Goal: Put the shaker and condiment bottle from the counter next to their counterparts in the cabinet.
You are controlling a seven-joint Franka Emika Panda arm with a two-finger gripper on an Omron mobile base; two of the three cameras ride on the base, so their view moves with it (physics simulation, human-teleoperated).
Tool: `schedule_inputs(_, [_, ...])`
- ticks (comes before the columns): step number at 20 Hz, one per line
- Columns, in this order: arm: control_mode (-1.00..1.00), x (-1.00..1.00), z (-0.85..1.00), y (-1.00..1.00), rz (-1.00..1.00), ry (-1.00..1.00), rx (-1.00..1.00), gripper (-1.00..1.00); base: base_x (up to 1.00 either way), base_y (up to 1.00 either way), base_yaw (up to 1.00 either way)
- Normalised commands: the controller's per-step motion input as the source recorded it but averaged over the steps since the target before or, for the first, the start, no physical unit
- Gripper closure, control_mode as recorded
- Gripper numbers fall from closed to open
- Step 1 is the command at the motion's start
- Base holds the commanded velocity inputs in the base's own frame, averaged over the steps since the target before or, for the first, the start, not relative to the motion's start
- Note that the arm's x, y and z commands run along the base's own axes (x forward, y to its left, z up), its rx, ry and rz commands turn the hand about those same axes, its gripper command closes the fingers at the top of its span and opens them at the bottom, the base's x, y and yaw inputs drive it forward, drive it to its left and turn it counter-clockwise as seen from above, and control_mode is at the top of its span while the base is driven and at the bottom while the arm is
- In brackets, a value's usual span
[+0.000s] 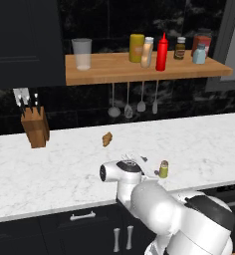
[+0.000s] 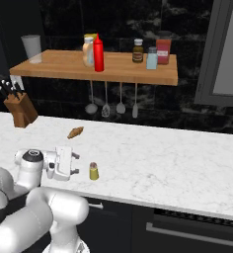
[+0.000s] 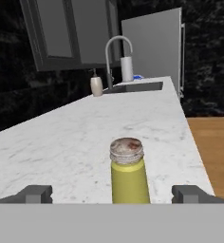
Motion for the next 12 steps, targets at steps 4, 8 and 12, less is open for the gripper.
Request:
schedule_inputs(4, [-1.0, 0.03, -0.13, -0.27, 0.0, 0.0, 0.0, -1.0, 0.0, 0.0, 0.0])
schedule_inputs(8, [-1.0, 0.0, -0.12, -0.29, 0.0, 0.0, 0.0, -1.0, 0.0, 0.0, 0.0])
schedule_inputs(12, [-1.0, 0.0, -0.13, -0.23, 0.0, 0.0, 0.0, -1.0, 0.0, 0.0, 0.0])
